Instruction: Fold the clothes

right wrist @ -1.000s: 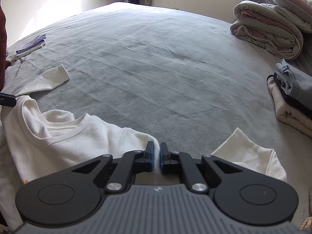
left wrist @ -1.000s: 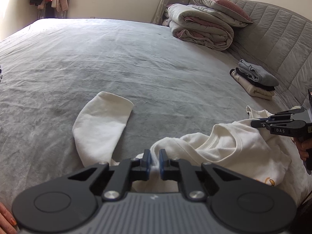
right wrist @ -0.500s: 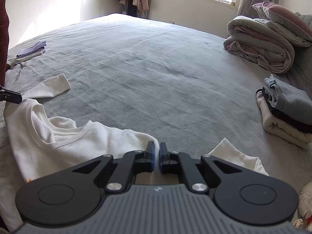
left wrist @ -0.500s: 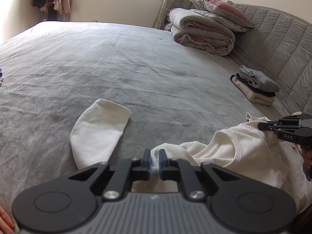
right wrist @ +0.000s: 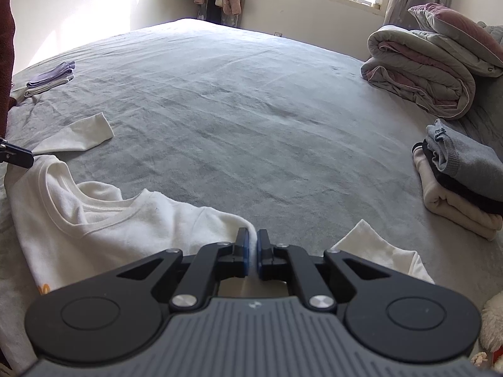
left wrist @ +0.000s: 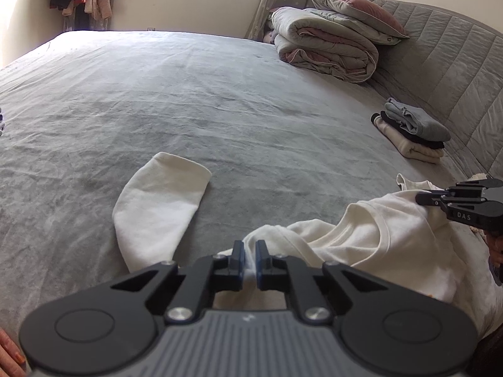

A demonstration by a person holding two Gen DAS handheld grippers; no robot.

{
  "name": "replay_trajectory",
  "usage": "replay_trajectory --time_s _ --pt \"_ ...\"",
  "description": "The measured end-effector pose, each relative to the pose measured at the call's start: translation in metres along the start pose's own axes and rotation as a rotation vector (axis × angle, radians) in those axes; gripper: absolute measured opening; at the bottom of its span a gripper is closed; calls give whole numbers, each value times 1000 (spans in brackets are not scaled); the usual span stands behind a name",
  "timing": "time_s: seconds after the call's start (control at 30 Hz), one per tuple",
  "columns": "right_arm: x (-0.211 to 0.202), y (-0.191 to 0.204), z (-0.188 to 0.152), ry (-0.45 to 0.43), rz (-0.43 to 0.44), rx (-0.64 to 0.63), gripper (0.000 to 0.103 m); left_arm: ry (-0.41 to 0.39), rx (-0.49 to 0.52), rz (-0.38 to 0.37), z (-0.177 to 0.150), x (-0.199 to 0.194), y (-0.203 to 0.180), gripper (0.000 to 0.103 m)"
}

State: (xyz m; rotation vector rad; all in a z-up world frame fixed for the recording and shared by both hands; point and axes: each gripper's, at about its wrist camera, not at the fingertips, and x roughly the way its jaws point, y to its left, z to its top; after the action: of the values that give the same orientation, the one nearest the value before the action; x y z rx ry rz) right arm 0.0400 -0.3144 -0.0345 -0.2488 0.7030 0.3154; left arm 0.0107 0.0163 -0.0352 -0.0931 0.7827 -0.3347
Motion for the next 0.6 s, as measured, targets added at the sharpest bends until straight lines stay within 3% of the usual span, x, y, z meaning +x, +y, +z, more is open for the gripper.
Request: replay_trajectory --time_s 0.27,0.6 --pt "-8 0 5 -60 -23 26 5 -86 -24 41 10 -9 -2 3" --pt "-19 -16 26 -188 -99 116 5 -192 -77 78 45 -9 -8 3"
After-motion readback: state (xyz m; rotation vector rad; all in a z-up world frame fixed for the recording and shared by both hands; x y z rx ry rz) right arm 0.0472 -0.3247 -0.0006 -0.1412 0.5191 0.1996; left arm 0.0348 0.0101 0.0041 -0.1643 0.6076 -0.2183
